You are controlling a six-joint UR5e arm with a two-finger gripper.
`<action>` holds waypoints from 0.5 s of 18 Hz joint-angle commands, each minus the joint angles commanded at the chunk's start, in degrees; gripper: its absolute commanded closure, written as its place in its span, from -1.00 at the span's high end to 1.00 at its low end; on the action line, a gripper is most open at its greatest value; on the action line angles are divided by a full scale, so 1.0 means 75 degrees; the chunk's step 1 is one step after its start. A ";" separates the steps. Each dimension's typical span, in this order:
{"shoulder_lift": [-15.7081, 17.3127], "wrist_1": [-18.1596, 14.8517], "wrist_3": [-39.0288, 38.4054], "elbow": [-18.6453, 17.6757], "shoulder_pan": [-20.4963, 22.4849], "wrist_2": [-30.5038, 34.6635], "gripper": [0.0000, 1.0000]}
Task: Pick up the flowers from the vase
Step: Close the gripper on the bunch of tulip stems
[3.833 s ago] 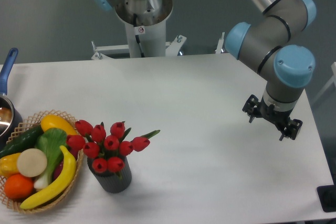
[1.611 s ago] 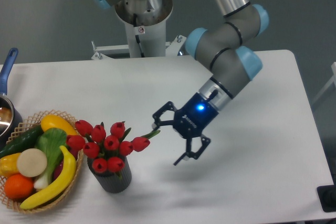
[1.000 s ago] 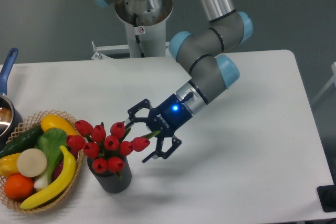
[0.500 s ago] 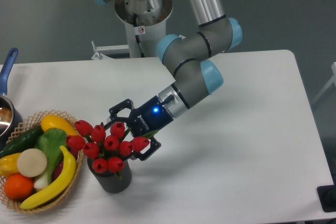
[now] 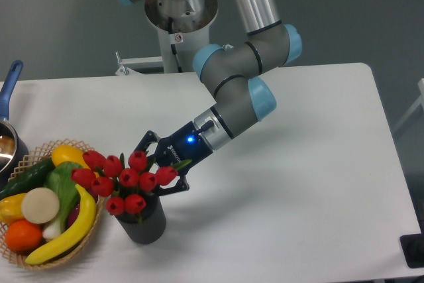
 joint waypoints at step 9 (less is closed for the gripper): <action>0.0222 0.0000 -0.0035 -0.0012 0.0047 -0.0058 -1.00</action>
